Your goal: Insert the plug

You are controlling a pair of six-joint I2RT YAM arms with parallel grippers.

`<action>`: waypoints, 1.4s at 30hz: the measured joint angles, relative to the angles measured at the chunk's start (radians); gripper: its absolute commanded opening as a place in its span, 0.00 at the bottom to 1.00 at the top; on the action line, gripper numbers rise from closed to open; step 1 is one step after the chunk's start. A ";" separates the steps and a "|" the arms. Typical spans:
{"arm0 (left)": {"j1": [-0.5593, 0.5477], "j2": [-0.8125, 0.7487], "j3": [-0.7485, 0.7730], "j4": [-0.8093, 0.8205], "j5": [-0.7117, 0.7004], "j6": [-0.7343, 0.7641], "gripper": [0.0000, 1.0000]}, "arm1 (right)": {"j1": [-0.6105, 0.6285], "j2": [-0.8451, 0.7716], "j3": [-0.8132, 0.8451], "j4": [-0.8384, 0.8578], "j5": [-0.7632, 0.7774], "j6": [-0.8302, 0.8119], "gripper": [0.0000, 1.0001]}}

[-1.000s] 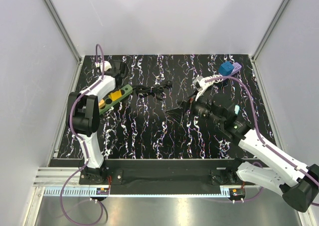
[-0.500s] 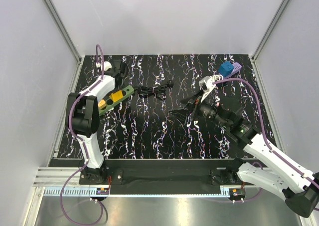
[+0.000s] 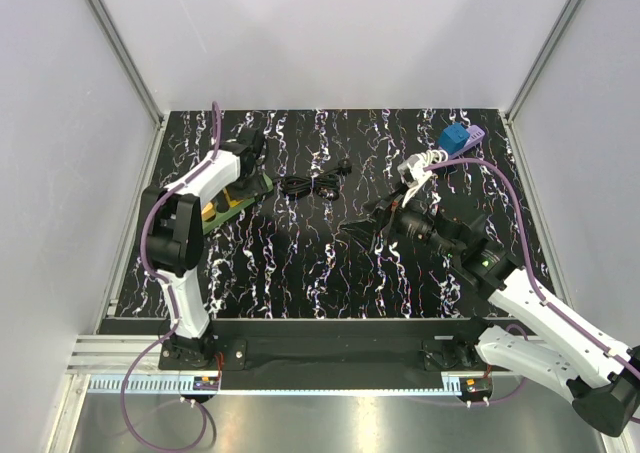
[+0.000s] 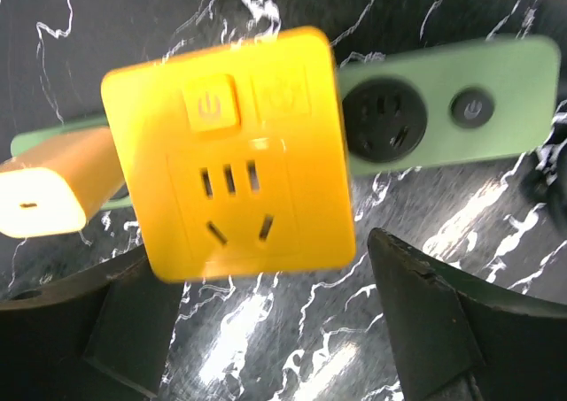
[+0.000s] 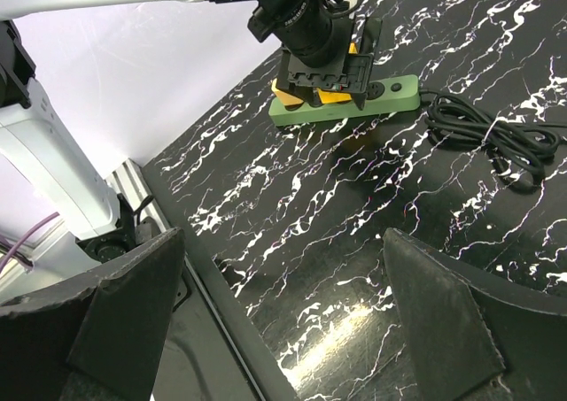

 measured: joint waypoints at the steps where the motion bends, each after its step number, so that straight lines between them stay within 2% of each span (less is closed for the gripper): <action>1: -0.001 0.000 0.000 -0.010 0.003 0.001 0.89 | 0.000 0.000 0.000 -0.002 0.000 0.000 1.00; 9: 0.003 0.000 0.022 -0.063 0.003 0.017 0.99 | 0.000 -0.003 -0.005 -0.009 0.001 0.000 1.00; 15: 0.005 -0.007 0.064 -0.089 0.002 0.020 0.99 | 0.000 -0.004 -0.005 -0.010 0.004 0.000 1.00; 17: 0.011 -0.015 0.071 -0.096 0.005 0.021 0.95 | 0.000 -0.005 -0.005 -0.010 0.004 0.000 1.00; 23: 0.061 -0.022 0.094 -0.096 0.039 0.031 0.94 | 0.000 -0.014 -0.005 -0.010 0.004 0.000 1.00; 42: 0.121 -0.028 0.102 -0.035 0.129 0.068 0.90 | 0.000 -0.020 -0.006 -0.011 0.005 -0.015 1.00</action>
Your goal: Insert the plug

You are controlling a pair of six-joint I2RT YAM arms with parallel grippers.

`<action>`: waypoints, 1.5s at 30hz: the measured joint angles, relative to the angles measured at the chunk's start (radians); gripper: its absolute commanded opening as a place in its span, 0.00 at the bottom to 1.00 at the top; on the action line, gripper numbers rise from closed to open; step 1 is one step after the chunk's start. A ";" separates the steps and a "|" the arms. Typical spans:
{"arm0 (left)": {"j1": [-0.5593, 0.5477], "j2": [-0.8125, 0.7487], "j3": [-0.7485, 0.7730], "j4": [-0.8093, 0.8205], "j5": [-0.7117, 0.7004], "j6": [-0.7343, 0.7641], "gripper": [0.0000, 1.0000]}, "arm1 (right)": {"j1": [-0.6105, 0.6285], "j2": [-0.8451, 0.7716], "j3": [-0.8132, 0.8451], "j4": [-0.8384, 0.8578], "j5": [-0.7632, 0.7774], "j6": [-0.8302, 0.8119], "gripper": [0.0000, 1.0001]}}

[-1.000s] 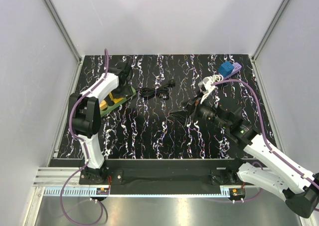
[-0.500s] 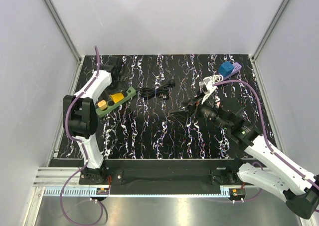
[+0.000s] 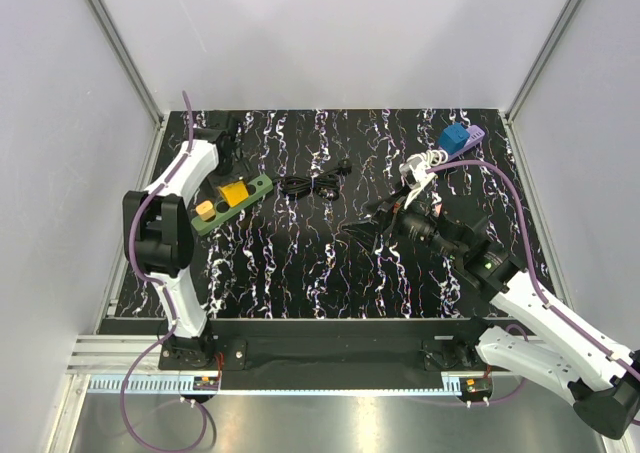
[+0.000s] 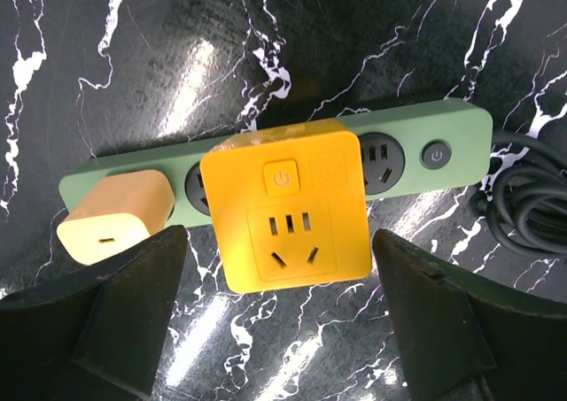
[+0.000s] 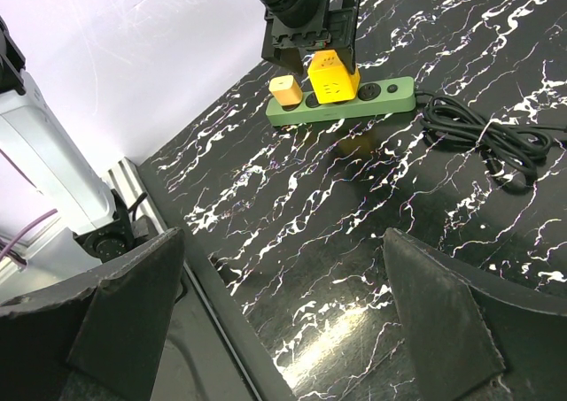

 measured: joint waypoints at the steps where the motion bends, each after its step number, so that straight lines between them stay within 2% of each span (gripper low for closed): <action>1: 0.003 0.000 0.000 0.002 0.003 0.001 0.89 | 0.000 0.000 0.000 0.000 0.000 -0.001 1.00; 5: 0.015 0.000 0.000 0.014 0.021 0.007 0.86 | 0.000 0.000 0.000 0.000 0.000 -0.005 1.00; 9: 0.021 0.000 0.000 0.023 0.039 0.011 0.77 | 0.000 0.000 0.000 0.000 0.000 -0.007 1.00; 11: 0.021 0.000 0.000 0.026 0.048 0.010 0.58 | 0.000 0.001 0.000 0.000 0.000 -0.007 1.00; 12: 0.021 0.000 0.000 0.033 0.055 0.009 0.46 | 0.000 0.001 0.000 0.000 0.000 -0.007 1.00; 13: 0.020 0.000 0.000 0.037 0.056 0.008 0.27 | 0.000 0.002 0.000 0.000 0.000 -0.007 1.00; 15: 0.020 0.000 -0.002 0.038 0.059 -0.001 0.12 | 0.000 0.002 -0.001 0.000 0.000 -0.007 1.00; 16: 0.020 -0.001 -0.006 0.042 0.060 -0.002 0.00 | 0.000 0.002 -0.001 0.000 0.000 -0.007 1.00; 23: 0.013 -0.068 -0.129 0.166 0.051 -0.006 0.00 | 0.000 0.005 -0.002 0.001 0.001 -0.007 1.00; 45: -0.119 -0.111 -0.285 0.343 -0.214 -0.066 0.00 | 0.000 0.003 -0.026 0.002 0.000 -0.006 1.00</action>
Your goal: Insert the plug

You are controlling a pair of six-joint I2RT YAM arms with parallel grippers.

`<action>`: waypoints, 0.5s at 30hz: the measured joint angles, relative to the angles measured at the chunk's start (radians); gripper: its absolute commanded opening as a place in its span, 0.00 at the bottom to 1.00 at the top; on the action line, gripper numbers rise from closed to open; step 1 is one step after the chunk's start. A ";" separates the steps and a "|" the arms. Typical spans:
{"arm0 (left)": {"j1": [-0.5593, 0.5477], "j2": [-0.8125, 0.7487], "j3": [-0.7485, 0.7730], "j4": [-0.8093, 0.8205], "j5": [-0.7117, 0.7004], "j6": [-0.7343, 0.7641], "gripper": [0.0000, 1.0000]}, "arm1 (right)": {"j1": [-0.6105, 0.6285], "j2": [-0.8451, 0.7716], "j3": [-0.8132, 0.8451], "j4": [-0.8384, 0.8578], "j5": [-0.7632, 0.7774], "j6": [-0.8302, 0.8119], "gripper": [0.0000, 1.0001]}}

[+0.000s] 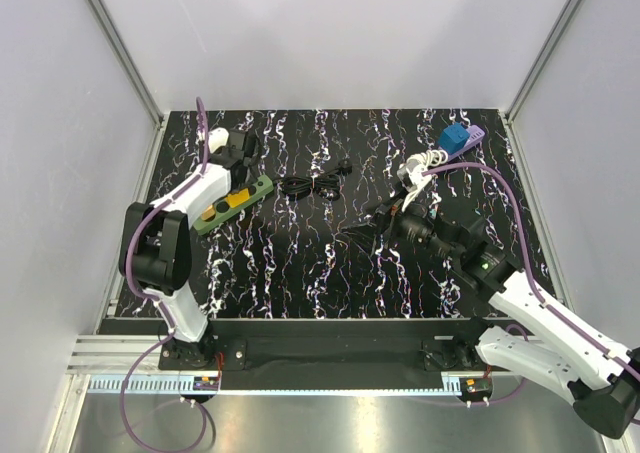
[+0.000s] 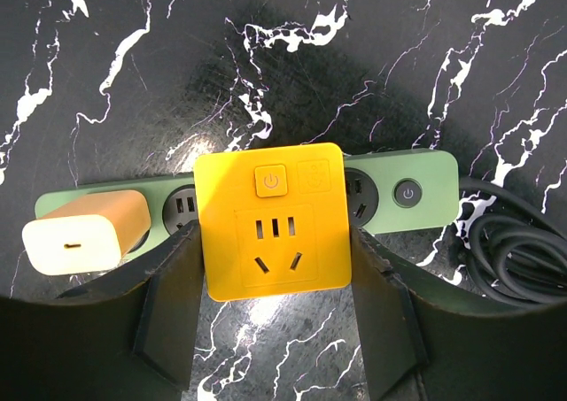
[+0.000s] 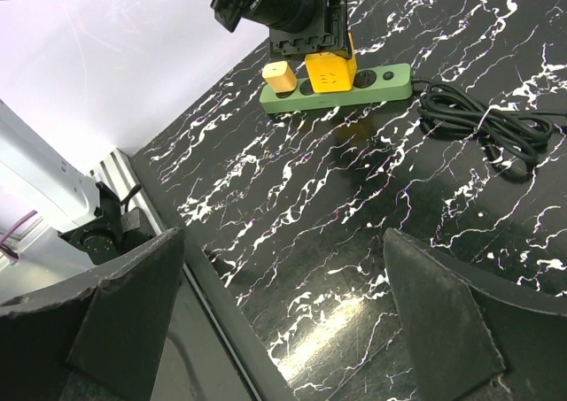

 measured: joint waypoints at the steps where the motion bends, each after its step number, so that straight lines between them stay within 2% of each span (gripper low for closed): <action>1: -0.004 -0.002 -0.006 0.007 -0.009 -0.003 0.00 | 0.000 0.000 0.000 0.000 0.000 0.000 1.00; 7: -0.013 -0.006 -0.011 0.008 -0.017 -0.005 0.00 | 0.000 -0.013 -0.005 0.000 0.000 0.000 1.00; 9: -0.013 -0.006 -0.011 0.007 -0.016 -0.006 0.18 | 0.000 -0.019 -0.006 0.000 0.000 0.000 1.00; 14: -0.013 -0.005 -0.001 -0.011 -0.011 -0.007 0.42 | 0.000 -0.043 -0.010 -0.002 0.001 0.000 1.00; 15: -0.013 -0.005 0.006 -0.020 -0.010 -0.008 0.51 | 0.000 -0.051 -0.012 -0.002 0.001 0.000 1.00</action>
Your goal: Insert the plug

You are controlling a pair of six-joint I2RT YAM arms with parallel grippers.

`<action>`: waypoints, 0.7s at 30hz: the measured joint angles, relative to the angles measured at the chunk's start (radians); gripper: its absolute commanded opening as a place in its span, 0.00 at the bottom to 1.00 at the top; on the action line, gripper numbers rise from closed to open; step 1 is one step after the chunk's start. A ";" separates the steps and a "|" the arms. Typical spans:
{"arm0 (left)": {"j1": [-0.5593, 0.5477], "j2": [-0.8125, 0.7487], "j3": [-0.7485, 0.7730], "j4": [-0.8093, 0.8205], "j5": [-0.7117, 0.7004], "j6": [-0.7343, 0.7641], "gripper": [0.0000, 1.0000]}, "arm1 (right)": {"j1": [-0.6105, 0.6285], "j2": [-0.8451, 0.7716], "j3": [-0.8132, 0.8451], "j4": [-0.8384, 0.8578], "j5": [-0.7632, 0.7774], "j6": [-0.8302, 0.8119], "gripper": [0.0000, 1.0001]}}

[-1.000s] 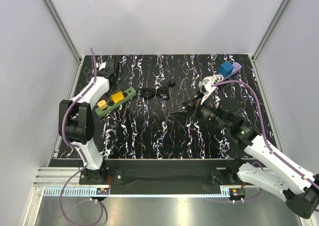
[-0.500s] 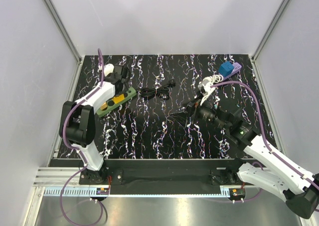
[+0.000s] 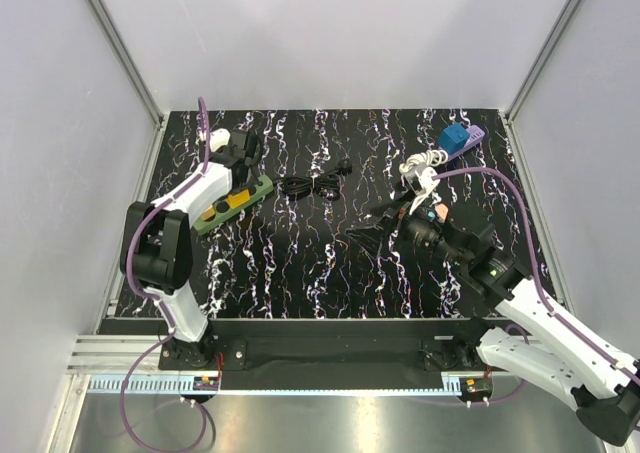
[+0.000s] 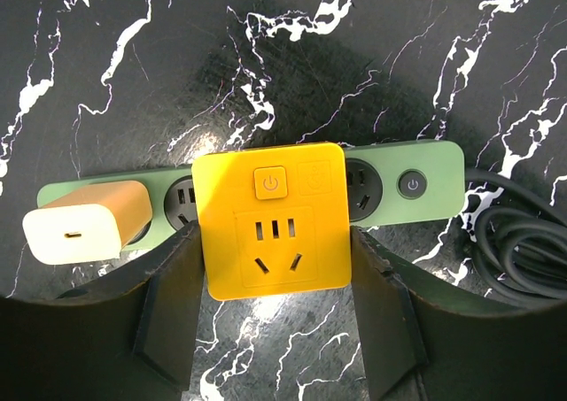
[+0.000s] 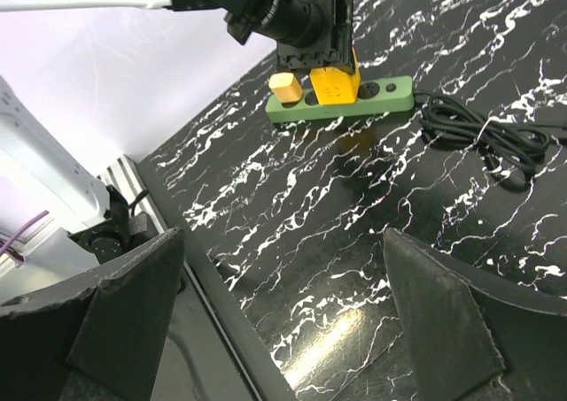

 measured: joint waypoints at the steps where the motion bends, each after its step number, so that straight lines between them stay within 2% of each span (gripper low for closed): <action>1: 0.000 0.002 0.008 -0.010 0.002 0.000 0.54 | 0.000 -0.008 -0.001 0.000 0.000 0.000 1.00; 6: 0.001 0.009 0.036 -0.062 0.016 0.002 0.73 | 0.000 -0.029 -0.003 0.000 0.000 0.000 1.00; 11: -0.016 0.049 0.038 -0.196 0.149 0.007 0.86 | 0.000 -0.029 -0.003 0.000 0.000 0.000 1.00; 18: -0.010 0.051 0.127 -0.320 0.191 0.034 0.91 | 0.000 -0.015 -0.003 -0.001 0.000 0.000 1.00; 20: -0.003 0.044 0.159 -0.334 0.197 0.049 0.88 | 0.000 -0.009 -0.003 -0.002 0.000 0.000 1.00; 21: 0.000 0.036 0.177 -0.341 0.205 0.060 0.82 | 0.000 -0.006 -0.003 -0.003 0.000 0.000 1.00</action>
